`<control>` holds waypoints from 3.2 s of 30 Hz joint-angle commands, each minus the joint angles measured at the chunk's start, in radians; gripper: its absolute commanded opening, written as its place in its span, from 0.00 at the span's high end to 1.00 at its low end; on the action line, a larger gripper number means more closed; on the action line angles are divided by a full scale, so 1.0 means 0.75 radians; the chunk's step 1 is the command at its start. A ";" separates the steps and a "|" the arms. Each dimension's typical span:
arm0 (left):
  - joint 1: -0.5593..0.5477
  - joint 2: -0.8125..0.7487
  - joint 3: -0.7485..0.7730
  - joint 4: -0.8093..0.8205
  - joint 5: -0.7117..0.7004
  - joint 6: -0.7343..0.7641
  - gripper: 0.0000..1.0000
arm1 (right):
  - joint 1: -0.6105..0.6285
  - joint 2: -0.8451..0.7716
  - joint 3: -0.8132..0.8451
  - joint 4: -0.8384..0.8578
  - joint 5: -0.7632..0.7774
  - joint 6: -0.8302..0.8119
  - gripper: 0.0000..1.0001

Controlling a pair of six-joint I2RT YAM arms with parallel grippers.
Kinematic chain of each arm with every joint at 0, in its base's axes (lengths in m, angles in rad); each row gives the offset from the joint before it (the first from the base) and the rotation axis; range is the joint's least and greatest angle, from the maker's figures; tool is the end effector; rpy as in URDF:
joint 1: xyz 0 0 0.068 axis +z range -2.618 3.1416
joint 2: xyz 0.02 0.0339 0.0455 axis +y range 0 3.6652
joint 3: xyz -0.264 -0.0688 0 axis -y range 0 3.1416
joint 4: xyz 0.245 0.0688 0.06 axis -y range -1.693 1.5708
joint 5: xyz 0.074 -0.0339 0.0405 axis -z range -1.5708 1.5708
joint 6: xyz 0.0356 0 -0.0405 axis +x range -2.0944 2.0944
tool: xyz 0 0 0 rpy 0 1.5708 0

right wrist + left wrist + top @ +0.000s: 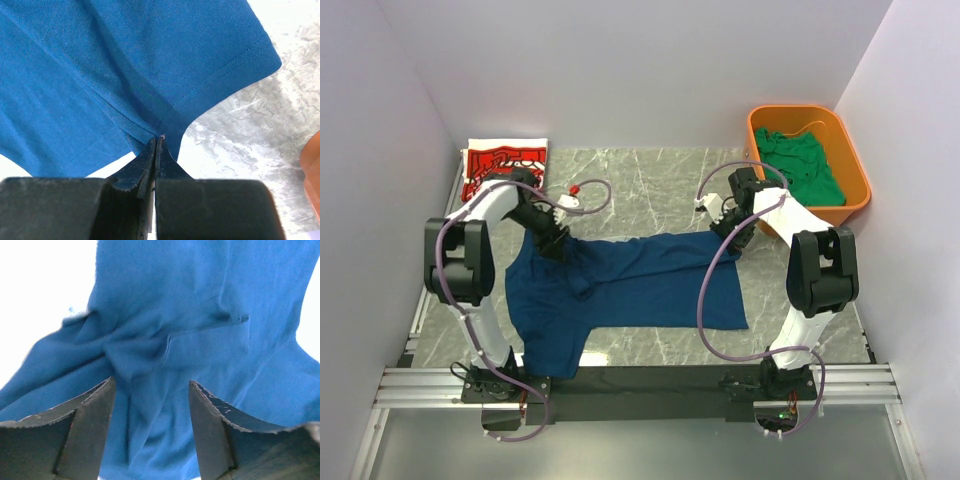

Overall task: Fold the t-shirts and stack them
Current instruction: Fold the tshirt

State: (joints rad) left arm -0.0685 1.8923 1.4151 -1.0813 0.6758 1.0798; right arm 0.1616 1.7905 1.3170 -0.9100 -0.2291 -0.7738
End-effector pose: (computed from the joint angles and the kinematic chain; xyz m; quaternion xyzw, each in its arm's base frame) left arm 0.3475 -0.0462 0.2030 0.5141 0.7911 -0.2872 0.1656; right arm 0.3374 0.0632 0.2061 -0.4555 0.8781 0.0805 0.1229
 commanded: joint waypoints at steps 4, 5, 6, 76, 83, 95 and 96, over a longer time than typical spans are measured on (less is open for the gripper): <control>0.138 -0.157 0.197 -0.249 0.036 0.482 0.29 | 0.014 -0.051 0.019 -0.010 0.015 0.009 1.00; 0.140 -0.153 0.222 -0.282 0.026 0.572 0.25 | 0.016 -0.054 0.015 -0.006 0.019 0.005 1.00; 0.140 -0.153 0.246 -0.280 0.013 0.597 0.25 | 0.016 -0.058 0.011 -0.002 0.019 0.001 1.00; -0.144 -0.077 -0.052 -0.113 -0.175 1.264 0.50 | 0.077 -0.029 -0.065 -0.069 0.113 -0.030 1.00; -0.144 -0.058 -0.036 -0.072 -0.204 1.209 0.69 | 0.079 -0.041 -0.042 -0.075 0.115 -0.034 1.00; 0.138 0.195 0.806 -0.121 0.156 0.525 0.99 | 0.034 0.014 0.378 0.015 0.185 0.025 1.00; 0.161 0.213 0.858 -0.093 0.167 0.465 0.99 | 0.034 0.028 0.416 0.035 0.201 0.036 1.00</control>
State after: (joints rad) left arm -0.0143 2.0148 1.9369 -1.1473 0.6899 1.6299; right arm 0.2031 1.8034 1.5101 -0.9470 -0.1158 -0.7753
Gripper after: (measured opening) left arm 0.015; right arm 0.009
